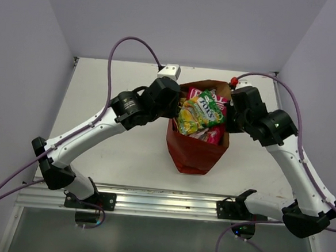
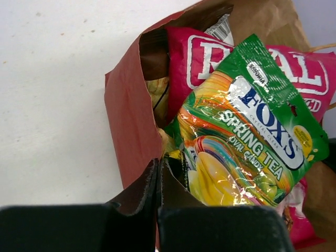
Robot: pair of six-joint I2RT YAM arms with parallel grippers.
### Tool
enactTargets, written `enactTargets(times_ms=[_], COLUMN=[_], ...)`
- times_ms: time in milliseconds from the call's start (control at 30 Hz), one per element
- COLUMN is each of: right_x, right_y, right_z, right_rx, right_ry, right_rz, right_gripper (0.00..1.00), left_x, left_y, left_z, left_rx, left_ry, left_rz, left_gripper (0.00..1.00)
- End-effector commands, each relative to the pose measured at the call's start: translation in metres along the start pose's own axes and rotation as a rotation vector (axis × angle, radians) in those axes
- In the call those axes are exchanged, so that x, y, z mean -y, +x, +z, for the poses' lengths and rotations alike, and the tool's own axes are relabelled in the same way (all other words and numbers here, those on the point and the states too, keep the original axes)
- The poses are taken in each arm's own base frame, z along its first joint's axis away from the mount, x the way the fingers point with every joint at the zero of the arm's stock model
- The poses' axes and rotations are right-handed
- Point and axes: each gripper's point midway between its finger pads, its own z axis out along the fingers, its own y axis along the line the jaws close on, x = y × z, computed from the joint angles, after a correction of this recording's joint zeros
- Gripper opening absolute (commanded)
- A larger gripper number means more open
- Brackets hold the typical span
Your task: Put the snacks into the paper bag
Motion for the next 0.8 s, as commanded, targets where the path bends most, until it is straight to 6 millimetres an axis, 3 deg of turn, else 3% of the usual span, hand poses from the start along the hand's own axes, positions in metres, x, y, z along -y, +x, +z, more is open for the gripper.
enactTargets(times_ms=[0,33,67,100,133,167,200,267,300,333,400,433,500,567,733,767], right_x=[-0.032,-0.04,-0.044,-0.045,-0.05,-0.053,-0.059,-0.073,-0.083,-0.093,-0.103,-0.11,-0.123,-0.125,-0.127,-0.127], right_y=[0.009,0.013,0.024,0.048,0.052,0.054,0.04,0.023,-0.01,-0.013,-0.038,-0.034,-0.033,-0.026,0.016,0.022], right_z=[0.042,0.056,0.066,0.083,0.09,0.09,0.082,0.065,0.039,0.025,0.007,0.001,-0.008,-0.005,0.036,0.041], right_rx=[0.0,-0.001,-0.025,-0.086,-0.096,-0.099,-0.059,-0.011,0.077,0.081,0.139,0.129,0.146,0.133,0.049,0.036], right_ry=[-0.086,-0.109,-0.117,-0.107,-0.103,-0.099,-0.104,-0.096,-0.128,-0.14,-0.138,-0.148,-0.157,-0.142,-0.1,-0.094], right_rz=[0.001,0.025,0.032,0.023,0.019,0.003,-0.006,-0.072,-0.062,-0.104,-0.108,-0.129,-0.155,-0.155,-0.177,-0.182], right_gripper=[0.0,0.0,0.0,0.0,0.0,0.0,0.0,0.0,0.0,0.0,0.0,0.0,0.0,0.0,0.0,0.0], left_x=[-0.036,-0.056,-0.065,-0.075,-0.091,-0.089,-0.09,-0.079,-0.079,-0.07,-0.066,-0.061,-0.059,-0.063,-0.084,-0.085], left_y=[0.01,0.048,0.068,0.087,0.115,0.115,0.11,0.068,0.048,0.018,-0.005,-0.016,-0.017,-0.006,0.044,0.046], left_z=[0.007,0.025,0.034,0.042,0.05,0.05,0.047,0.029,0.021,0.004,-0.008,-0.016,-0.02,-0.015,0.013,0.016], left_rx=[0.032,-0.024,-0.062,-0.109,-0.159,-0.151,-0.134,-0.059,-0.013,0.03,0.066,0.078,0.071,0.055,-0.042,-0.042], left_ry=[-0.09,-0.132,-0.148,-0.155,-0.191,-0.181,-0.185,-0.171,-0.192,-0.181,-0.182,-0.169,-0.159,-0.17,-0.198,-0.198], left_rz=[-0.077,-0.074,-0.081,-0.097,-0.092,-0.112,-0.112,-0.111,-0.107,-0.108,-0.107,-0.112,-0.114,-0.111,-0.108,-0.111], left_gripper=[0.0,0.0,0.0,0.0,0.0,0.0,0.0,0.0,0.0,0.0,0.0,0.0,0.0,0.0,0.0,0.0])
